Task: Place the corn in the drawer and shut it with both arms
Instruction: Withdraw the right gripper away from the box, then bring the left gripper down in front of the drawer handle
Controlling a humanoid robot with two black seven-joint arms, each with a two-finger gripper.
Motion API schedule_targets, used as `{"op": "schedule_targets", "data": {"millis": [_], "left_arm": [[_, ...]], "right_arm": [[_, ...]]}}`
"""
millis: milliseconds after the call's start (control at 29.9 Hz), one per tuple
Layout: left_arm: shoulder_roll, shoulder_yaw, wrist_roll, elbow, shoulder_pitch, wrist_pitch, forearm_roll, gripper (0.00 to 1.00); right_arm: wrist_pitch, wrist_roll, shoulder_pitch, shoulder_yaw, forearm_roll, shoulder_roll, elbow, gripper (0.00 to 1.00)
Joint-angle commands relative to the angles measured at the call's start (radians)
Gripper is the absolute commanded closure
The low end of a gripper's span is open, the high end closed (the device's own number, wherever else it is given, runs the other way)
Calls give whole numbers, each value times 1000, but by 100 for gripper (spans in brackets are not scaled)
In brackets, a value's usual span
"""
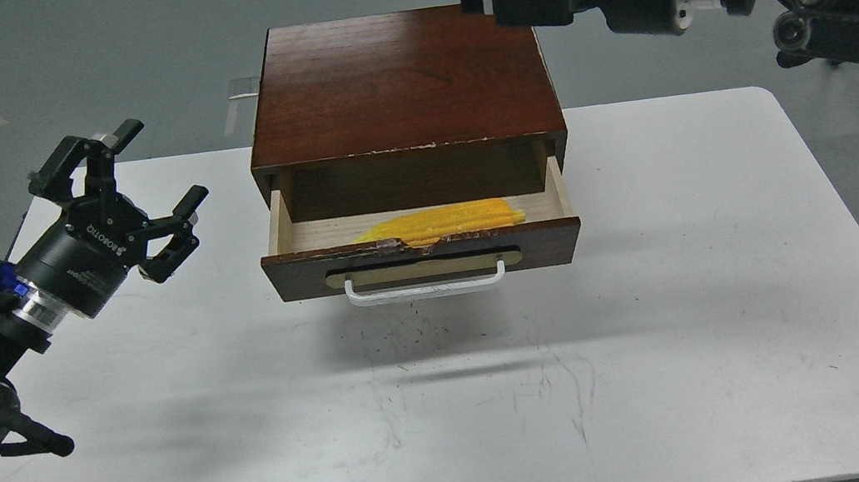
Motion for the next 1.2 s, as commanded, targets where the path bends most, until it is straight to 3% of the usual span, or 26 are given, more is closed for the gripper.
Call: {"op": "schedule_targets", "data": {"millis": [0, 167, 334, 535, 836, 1036, 1170], "left_arm": [[-8, 0, 0, 5, -1, 0, 0, 0], [-6, 1, 0, 7, -1, 0, 0, 0], [-8, 0, -2, 8, -1, 0, 0, 0], [-8, -14, -14, 25, -1, 0, -4, 0], [47, -52, -30, 41, -45, 0, 28, 0], [115, -54, -30, -151, -222, 0, 369, 0], [97, -61, -30, -281, -269, 0, 622, 1]], "right_arm": [[4, 0, -171, 170, 128, -64, -1, 2], [2, 0, -524, 499, 316, -76, -7, 2], [13, 0, -710, 628, 445, -43, -18, 1], [91, 0, -829, 703, 563, -1, -59, 1], [102, 0, -872, 711, 565, 20, -93, 1], [102, 0, -872, 713, 564, 23, -94, 1], [102, 0, -876, 711, 562, 23, -94, 1]]}}
